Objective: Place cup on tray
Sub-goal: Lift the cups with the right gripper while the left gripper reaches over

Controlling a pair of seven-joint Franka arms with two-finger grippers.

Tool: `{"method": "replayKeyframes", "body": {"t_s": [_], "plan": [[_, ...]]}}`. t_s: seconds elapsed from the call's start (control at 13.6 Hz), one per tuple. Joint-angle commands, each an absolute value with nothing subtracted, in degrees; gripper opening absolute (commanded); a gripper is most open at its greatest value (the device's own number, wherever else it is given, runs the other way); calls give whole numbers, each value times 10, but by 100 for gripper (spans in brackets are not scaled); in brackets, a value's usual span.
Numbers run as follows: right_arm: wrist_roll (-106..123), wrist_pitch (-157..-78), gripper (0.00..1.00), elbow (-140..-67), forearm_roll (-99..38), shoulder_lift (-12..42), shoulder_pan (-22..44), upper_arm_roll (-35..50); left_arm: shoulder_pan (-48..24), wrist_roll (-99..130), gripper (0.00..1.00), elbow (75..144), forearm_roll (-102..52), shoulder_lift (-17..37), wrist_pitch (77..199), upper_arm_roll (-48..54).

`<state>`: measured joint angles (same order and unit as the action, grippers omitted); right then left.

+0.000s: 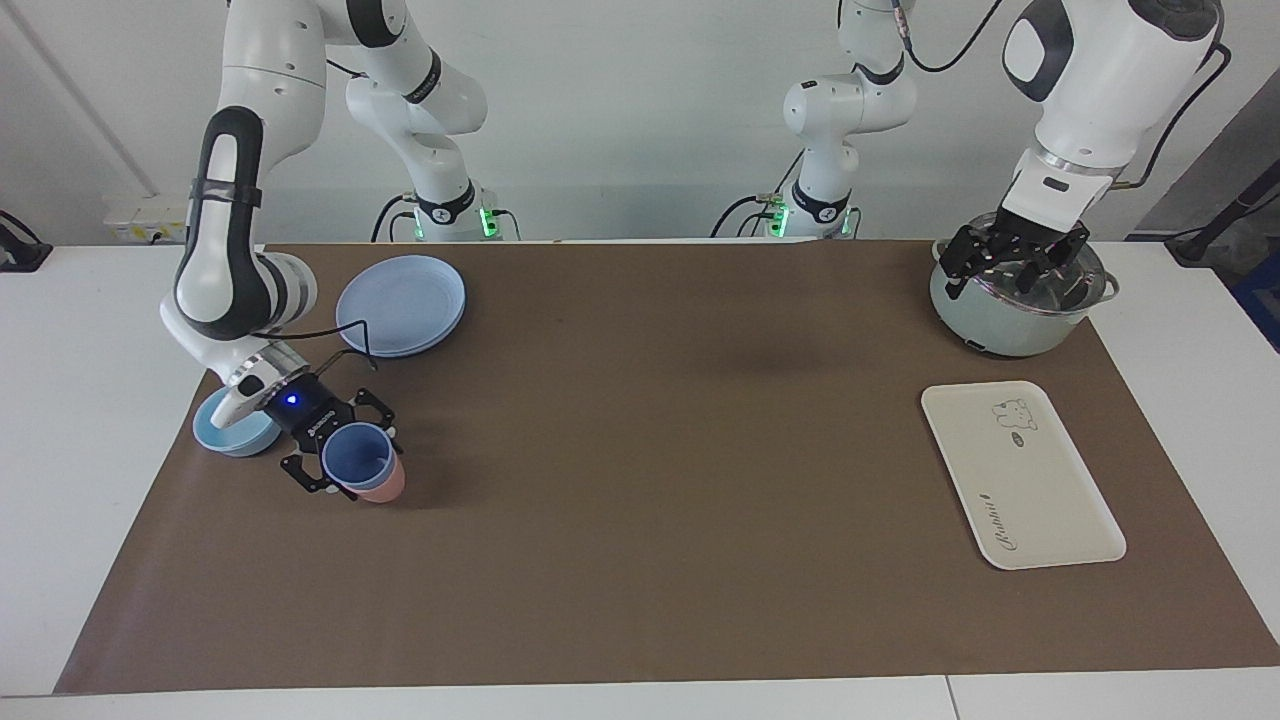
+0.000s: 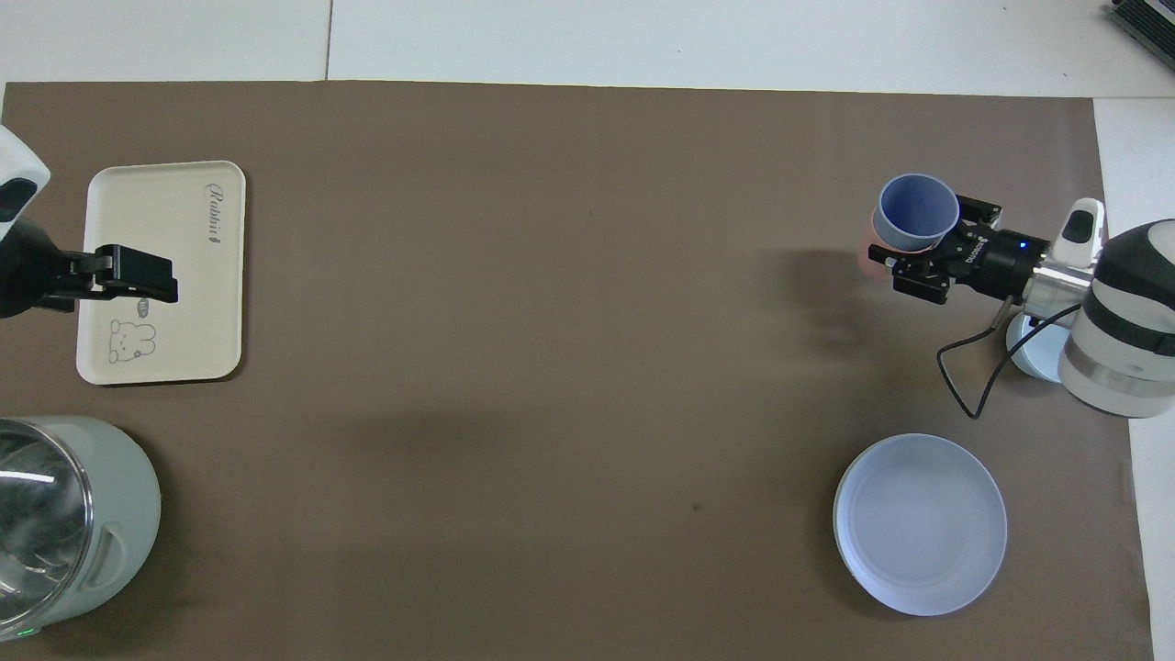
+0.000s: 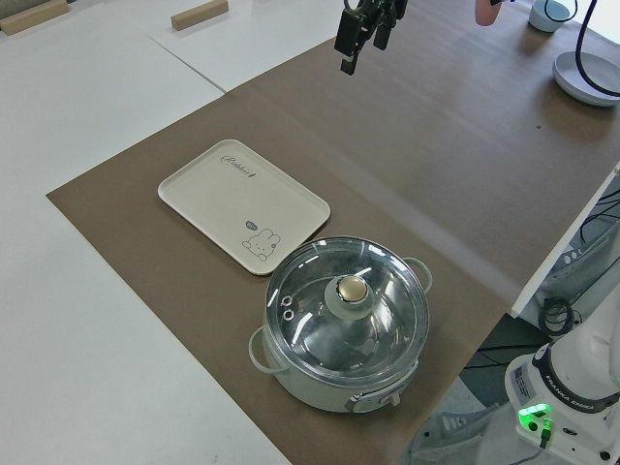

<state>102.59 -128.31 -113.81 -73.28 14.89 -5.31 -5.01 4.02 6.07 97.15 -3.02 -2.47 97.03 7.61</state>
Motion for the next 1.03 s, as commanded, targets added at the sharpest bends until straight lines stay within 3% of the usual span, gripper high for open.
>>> {"method": "replayKeyframes", "body": {"t_s": [0.0,0.22,0.51,0.95], "plan": [[895,-1286,0,-1139,-634,82,-31,-48,31,86,100,996,-89,-44,987,75],[746,-1289,0,-1115,-535,53,29,-48,28,103,100,1001,-154,-42,1004,74],[501,-1285,0,-1040,-281,48,139,-47,-17,156,100,1026,-252,-38,1084,75],[346,-1282,0,-1034,-101,47,297,-47,-112,242,99,1029,-386,14,1245,75]]}}
